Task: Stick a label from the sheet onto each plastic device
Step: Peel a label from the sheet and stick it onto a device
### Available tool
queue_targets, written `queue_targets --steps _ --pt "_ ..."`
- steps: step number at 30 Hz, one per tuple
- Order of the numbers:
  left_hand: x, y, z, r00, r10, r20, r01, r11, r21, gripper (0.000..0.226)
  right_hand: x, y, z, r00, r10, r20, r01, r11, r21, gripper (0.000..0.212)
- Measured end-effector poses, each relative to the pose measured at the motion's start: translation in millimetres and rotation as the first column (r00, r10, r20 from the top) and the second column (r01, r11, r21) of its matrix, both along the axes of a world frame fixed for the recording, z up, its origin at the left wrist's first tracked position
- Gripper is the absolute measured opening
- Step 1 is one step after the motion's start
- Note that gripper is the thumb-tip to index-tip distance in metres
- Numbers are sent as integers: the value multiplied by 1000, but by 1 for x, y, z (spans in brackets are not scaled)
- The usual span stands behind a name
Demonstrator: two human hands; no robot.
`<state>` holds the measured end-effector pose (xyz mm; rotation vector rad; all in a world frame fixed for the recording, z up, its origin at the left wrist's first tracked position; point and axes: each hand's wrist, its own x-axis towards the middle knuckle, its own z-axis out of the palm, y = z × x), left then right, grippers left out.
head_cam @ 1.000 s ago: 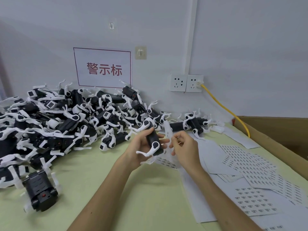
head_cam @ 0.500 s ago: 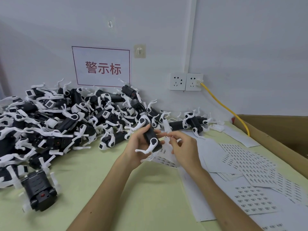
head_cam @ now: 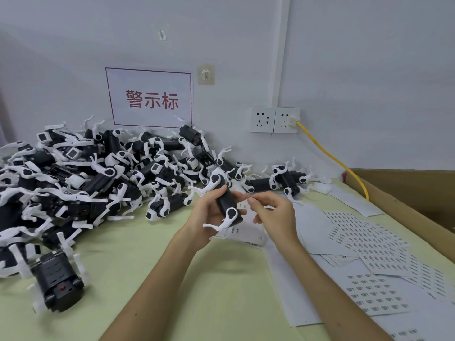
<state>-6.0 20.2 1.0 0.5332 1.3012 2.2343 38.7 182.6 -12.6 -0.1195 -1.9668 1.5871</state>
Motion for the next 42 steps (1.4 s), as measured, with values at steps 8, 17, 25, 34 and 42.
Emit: queue_targets --steps 8,17,25,34,42 --pt "8 6 -2 994 -57 -94 48 995 -91 47 1 2 3 998 -63 28 65 995 -73 6" --pt "12 10 -5 981 -19 -191 -18 982 -188 32 1 4 2 992 -112 49 114 993 -31 15" --pt "8 11 -8 967 43 -252 -97 973 -208 29 -1 6 2 989 -140 57 133 984 115 6" --pt "3 13 -8 907 317 -278 -364 922 -136 33 0 4 4 987 -159 -14 160 983 85 11" --pt "2 9 -4 943 332 6 -332 941 67 60 7 7 19 955 294 -37 -257 761 -596 21"
